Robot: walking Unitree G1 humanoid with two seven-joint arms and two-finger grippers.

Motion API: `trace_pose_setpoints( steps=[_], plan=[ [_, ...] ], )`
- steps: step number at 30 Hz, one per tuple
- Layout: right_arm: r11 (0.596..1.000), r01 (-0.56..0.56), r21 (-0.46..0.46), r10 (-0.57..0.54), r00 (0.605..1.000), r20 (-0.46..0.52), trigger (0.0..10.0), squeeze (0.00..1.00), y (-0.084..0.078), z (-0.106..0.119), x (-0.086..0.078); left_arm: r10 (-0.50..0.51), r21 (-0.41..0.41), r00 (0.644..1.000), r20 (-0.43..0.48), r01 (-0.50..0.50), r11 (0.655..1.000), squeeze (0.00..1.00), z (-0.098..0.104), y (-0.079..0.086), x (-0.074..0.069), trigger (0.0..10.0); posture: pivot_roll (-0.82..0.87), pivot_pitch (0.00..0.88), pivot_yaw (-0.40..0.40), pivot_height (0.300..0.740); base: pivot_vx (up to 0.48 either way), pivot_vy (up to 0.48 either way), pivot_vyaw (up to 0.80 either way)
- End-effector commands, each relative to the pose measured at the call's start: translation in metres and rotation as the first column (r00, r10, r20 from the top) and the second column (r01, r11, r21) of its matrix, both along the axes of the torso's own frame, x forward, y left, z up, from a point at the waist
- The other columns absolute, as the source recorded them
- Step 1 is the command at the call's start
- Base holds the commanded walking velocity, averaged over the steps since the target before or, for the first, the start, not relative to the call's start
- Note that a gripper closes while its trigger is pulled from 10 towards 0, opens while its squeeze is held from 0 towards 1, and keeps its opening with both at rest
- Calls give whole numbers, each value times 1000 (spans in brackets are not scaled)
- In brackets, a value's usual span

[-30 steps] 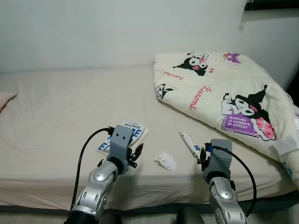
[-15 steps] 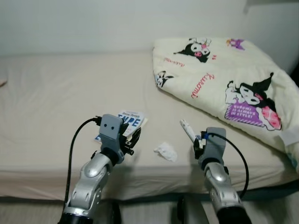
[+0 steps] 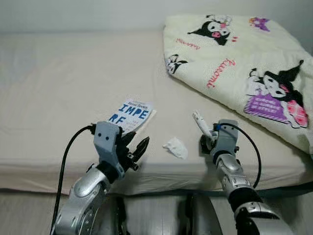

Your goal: Clean up the room

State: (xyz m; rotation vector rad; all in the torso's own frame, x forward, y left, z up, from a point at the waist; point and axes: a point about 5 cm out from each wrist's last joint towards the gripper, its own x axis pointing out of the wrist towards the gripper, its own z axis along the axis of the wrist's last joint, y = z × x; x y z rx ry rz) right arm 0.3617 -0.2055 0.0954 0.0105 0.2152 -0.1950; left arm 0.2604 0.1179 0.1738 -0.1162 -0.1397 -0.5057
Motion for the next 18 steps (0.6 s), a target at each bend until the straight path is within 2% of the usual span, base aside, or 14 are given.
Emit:
trace_pose_setpoints(
  steps=[1, 2, 3, 5, 6, 7, 8, 9, 11, 12, 18],
  plan=[
    [999, 19, 40, -17, 999, -38, 10000, 1000, -2, -11, -4, 6, 14, 1000, -27, -5, 1000, 0, -3, 4, -5, 10000, 128, 343, -1, 585, 0, 0, 0],
    [998, 30, 47, -27, 998, -51, 10000, 1000, -3, -12, -4, 1, 16, 1000, -29, -1, 1000, 0, -2, 5, -5, 10000, 130, 342, 0, 585, 0, 0, 0],
    [998, 36, 59, -33, 998, -58, 10000, 894, -4, -12, -3, -12, 17, 999, -33, 13, 1000, 0, -1, 4, -7, 10000, 131, 341, 0, 585, 0, 0, 0],
    [997, 40, 66, -36, 997, -61, 10000, 894, -5, -12, -3, -22, 17, 999, -36, 23, 1000, 0, 0, 3, -7, 10000, 131, 341, 0, 585, 0, 0, 0],
    [997, 38, 68, -34, 997, -62, 10000, 157, -5, -11, -2, -42, 14, 998, -40, 43, 999, 0, 1, 2, -8, 10000, 130, 337, 2, 585, 0, 0, 0],
    [997, 34, 70, -30, 998, -61, 10000, 0, -5, -10, -1, -62, 12, 997, -45, 63, 998, 0, 1, 0, -9, 10000, 128, 336, 2, 585, 0, 0, 0],
    [997, 34, 70, -30, 998, -61, 10000, 0, -5, -10, -1, -62, 12, 997, -45, 63, 998, 0, 1, 0, -9, 10000, 128, 336, 2, 585, 0, 0, 0],
    [997, 28, 67, -24, 998, -64, 8784, 0, -5, -10, -1, -82, 13, 995, -52, 83, 996, 0, 1, -2, -11, 10000, 123, 332, 2, 585, 0, 0, 0],
    [998, 21, 57, -17, 997, -69, 8784, 0, -5, -10, 0, -110, 18, 992, -58, 111, 994, 0, 1, -4, -13, 10000, 120, 329, 3, 585, 0, 0, 0],
    [998, 21, 51, -17, 997, -75, 0, 0, -5, -11, -1, -151, 33, 986, -69, 153, 988, 0, 0, -7, -15, 10000, 116, 323, 4, 585, 0, 0, 0],
    [998, 33, 61, -28, 996, -83, 0, 0, -8, -13, -2, -254, 73, 963, -90, 260, 963, 0, -2, -14, -21, 10000, 113, 316, 5, 585, 0, 0, 0]
  ],
)
